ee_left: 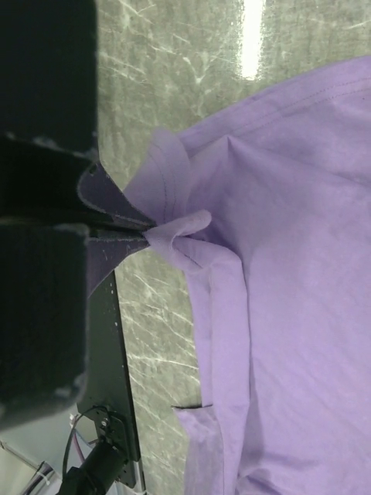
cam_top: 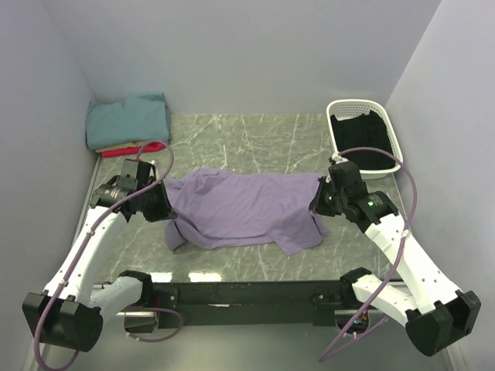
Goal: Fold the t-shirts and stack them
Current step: Flatten the tshirt out
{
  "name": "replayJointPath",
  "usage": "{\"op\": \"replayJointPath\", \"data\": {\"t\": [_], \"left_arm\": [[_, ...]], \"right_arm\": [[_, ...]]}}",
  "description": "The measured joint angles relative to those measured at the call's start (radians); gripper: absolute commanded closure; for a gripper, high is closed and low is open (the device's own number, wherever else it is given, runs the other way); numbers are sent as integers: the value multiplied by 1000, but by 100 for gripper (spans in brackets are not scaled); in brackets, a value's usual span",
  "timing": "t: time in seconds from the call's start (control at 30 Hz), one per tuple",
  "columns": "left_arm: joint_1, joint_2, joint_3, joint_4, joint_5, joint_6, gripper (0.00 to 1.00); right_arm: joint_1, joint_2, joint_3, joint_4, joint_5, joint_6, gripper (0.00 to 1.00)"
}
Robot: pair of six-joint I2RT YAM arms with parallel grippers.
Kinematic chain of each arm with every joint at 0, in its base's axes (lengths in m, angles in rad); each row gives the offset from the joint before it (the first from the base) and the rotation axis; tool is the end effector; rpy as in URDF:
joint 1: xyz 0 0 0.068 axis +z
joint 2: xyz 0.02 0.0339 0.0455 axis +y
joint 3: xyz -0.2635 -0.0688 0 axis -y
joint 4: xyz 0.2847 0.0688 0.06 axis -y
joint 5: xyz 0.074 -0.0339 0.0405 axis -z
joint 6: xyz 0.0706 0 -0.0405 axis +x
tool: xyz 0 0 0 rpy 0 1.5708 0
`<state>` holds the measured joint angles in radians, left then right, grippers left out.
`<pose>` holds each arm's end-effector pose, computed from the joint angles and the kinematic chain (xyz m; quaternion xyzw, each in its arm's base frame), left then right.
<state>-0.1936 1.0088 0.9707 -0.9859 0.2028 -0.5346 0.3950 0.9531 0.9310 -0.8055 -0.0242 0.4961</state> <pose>0.2336 -0.0603 0.2633 -0.1356 0.9487 -0.1867 0.2163 0.2312 0.0982 0.2755 0.0427 0.9307 0.1666 0.3228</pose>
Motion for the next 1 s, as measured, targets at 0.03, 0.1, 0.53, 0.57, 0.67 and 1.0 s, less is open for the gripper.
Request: {"op": "replayJointPath", "data": {"t": [0.03, 0.1, 0.53, 0.57, 0.67, 1.0], "left_arm": [[0, 6, 0, 2, 0, 1, 99], [0, 14, 0, 8, 0, 5, 99], [0, -196, 338, 107, -121, 94, 99], [0, -216, 366, 121, -130, 101, 99], [0, -287, 446, 158, -153, 126, 97], [-1, -442, 592, 202, -192, 159, 93]], "right_arm": [[0, 5, 0, 2, 0, -2, 100], [0, 11, 0, 7, 0, -13, 100], [0, -190, 218, 58, 117, -162, 100], [0, -210, 260, 65, 138, -179, 100], [0, -259, 348, 94, 190, -222, 100], [0, -430, 473, 126, 308, -343, 100]]}}
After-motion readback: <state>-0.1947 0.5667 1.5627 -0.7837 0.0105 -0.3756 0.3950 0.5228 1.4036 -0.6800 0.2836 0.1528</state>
